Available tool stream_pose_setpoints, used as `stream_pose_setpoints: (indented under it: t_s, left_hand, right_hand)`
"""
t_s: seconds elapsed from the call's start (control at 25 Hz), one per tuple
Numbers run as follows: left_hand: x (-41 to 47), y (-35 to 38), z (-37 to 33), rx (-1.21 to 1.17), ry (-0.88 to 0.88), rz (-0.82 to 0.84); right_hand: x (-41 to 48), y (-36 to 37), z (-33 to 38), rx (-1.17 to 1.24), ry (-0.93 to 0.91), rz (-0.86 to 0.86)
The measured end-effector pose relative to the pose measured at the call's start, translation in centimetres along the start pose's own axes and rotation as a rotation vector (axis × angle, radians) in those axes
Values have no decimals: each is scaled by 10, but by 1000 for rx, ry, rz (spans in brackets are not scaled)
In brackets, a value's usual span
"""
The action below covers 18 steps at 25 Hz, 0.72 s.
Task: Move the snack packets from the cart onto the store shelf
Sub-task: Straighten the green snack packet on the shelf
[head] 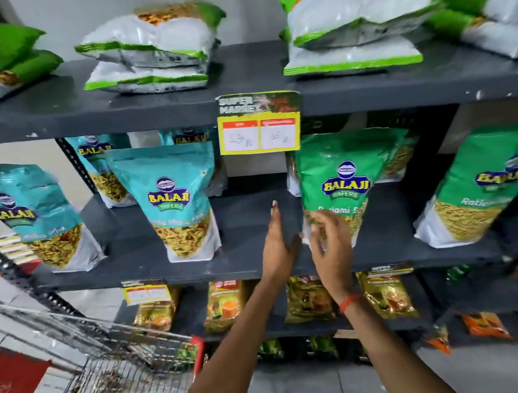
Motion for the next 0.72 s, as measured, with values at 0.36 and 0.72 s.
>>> stream_pose_setpoints:
  t_s: [0.36, 0.72]
  left_hand:
    - [38, 48, 52, -84, -286, 211]
    - [23, 53, 35, -89, -181, 178]
  right_hand:
    - [9, 7, -146, 258, 585, 569]
    - [7, 5, -142, 182, 524, 486]
Point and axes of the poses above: each hand's wrist, its own x-axis towards the middle knuckle, its own y-axis out of the palm, z = x × y, the point moved 5 cm from there along x, towards the middle knuckle, and after that the axes turned 9 degrees about -x, right-handed, at the moved point
